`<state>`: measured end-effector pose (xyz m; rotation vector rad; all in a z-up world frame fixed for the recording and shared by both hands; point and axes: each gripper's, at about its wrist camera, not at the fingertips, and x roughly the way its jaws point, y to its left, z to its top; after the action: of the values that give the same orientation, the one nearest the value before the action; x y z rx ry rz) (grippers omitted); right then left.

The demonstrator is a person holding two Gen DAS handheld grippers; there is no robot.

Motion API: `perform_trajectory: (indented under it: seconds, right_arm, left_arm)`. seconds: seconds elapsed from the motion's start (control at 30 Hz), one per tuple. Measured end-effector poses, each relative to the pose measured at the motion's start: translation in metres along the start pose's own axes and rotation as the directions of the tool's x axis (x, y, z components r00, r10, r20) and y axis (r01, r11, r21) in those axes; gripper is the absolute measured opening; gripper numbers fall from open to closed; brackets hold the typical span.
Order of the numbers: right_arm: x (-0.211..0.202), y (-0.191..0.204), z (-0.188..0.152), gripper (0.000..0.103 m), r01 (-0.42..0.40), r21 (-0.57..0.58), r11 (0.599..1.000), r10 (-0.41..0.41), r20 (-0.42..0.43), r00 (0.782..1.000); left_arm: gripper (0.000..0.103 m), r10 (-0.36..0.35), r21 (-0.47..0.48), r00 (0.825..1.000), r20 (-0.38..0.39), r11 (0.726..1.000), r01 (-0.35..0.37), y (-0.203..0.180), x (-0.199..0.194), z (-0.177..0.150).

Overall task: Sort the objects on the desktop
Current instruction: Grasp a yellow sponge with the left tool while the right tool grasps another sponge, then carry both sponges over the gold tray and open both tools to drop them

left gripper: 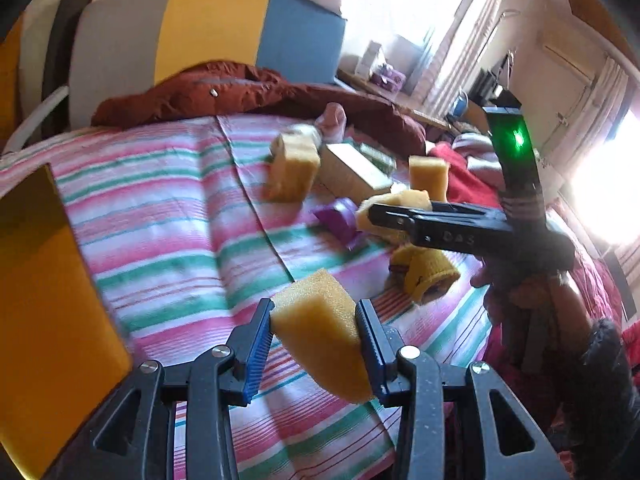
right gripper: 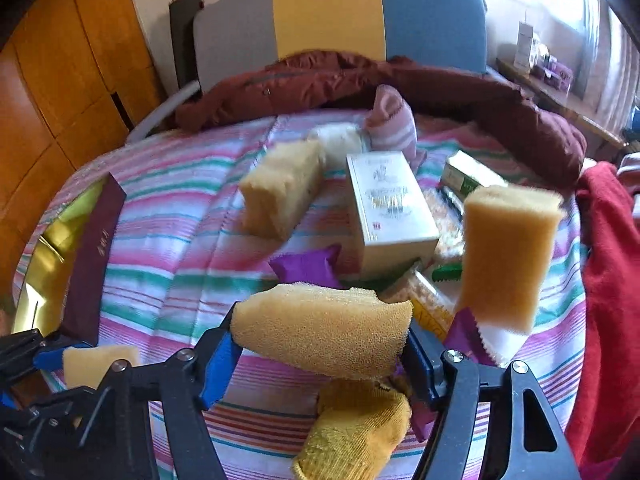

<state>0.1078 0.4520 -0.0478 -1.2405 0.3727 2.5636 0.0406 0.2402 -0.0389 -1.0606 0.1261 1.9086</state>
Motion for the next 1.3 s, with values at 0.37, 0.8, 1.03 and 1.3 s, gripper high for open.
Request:
perform_trajectory:
  seconds: [0.37,0.8,1.03,1.3]
  right_arm:
    - [-0.043,0.05,0.014,0.071,-0.156,-0.036,0.987,0.159,0.133,0.978]
    - [-0.023,0.207,0.021,0.072,-0.358,-0.24,0.902,0.376,0.036,0.926]
    - [-0.013,0.274,0.018,0.072,-0.367,-0.319,0.874,0.385,-0.007,0.923]
    - [0.0,0.333,0.006,0.072,-0.313,-0.42,0.851,0.329,-0.037,0.944]
  left_arm:
    - [0.042,0.166,-0.124,0.976,0.143,0.981,-0.149,0.054,-0.075,0.005]
    - [0.042,0.465,-0.371,0.874,0.138,0.843,-0.389,0.157,-0.143,-0.043]
    - [0.042,0.541,-0.46,0.836,0.092,0.768,-0.446,0.194,-0.157,-0.071]
    - [0.042,0.572,-0.477,0.819,0.053,0.735,-0.482,0.206,-0.154,-0.087]
